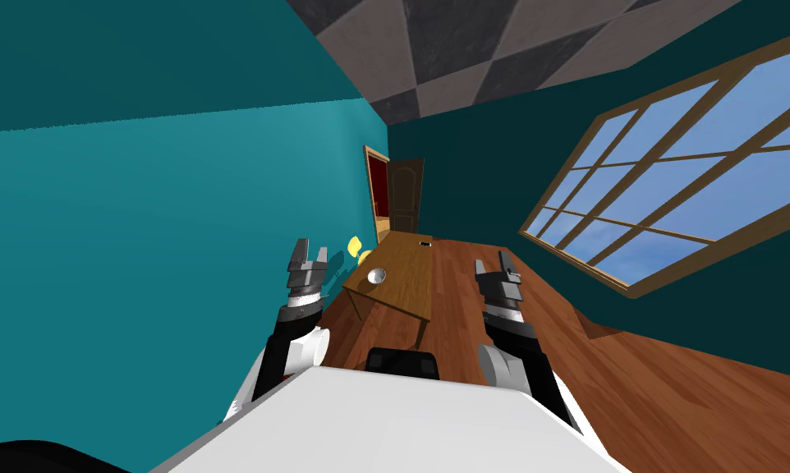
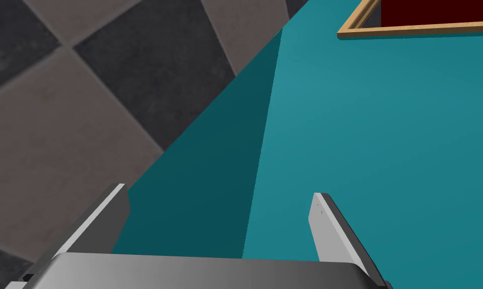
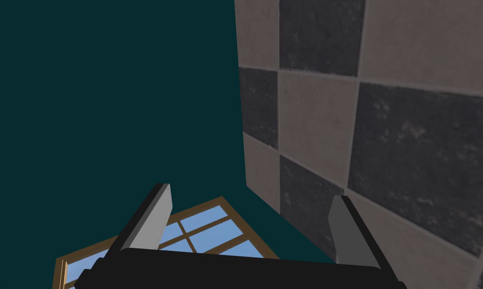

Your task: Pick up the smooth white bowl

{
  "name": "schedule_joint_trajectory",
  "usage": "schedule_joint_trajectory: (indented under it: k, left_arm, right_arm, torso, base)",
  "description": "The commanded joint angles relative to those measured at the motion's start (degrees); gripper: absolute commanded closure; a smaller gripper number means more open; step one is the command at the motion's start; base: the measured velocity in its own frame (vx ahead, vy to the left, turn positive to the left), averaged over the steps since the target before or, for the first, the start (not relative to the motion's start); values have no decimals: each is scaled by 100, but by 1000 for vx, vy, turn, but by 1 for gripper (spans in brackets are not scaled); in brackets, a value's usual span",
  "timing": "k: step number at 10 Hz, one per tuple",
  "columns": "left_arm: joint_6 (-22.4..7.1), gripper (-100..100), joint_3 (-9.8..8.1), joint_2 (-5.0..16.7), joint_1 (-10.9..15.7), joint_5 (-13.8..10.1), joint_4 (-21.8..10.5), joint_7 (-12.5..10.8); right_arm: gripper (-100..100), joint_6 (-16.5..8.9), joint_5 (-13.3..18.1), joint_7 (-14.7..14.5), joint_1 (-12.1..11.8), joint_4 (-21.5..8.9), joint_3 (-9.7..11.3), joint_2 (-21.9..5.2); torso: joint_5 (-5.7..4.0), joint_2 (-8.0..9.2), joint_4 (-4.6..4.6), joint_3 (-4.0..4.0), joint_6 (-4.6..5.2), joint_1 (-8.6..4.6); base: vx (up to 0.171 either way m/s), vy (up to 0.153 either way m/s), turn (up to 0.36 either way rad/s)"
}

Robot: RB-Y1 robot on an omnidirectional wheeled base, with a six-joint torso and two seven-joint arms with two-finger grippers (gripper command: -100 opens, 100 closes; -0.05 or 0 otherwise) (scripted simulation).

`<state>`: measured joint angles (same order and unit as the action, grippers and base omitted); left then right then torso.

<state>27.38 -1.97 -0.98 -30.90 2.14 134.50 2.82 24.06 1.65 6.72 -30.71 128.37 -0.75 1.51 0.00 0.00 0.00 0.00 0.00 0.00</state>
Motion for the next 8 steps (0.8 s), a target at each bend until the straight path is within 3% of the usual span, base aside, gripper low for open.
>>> schedule_joint_trajectory:
  k: [1,6,7,8]
  left_arm:
    - [-100,-100,-17,206,132,-25,-169,21]
    - [-582,-100,-109,679,745,-133,-941,118]
    - [-582,-100,-109,679,745,-133,-965,118]
    - [-719,-100,-137,759,914,-161,-1172,143]
  right_arm:
    - [0,0,0,0,0,0,0,0]
    - [0,0,0,0,0,0,0,0]
    - [0,0,0,0,0,0,0,0]
    - [0,0,0,0,0,0,0,0]
  torso:
    - [0,0,0,0,0,0]
    - [3,7,1,4,0,12]
    - [3,7,1,4,0,12]
    - [2,4,1,3,0,9]
  base:
    - [-8,9,17]
    - [-21,24,17]
    - [-13,19,8]
    - [-13,17,13]
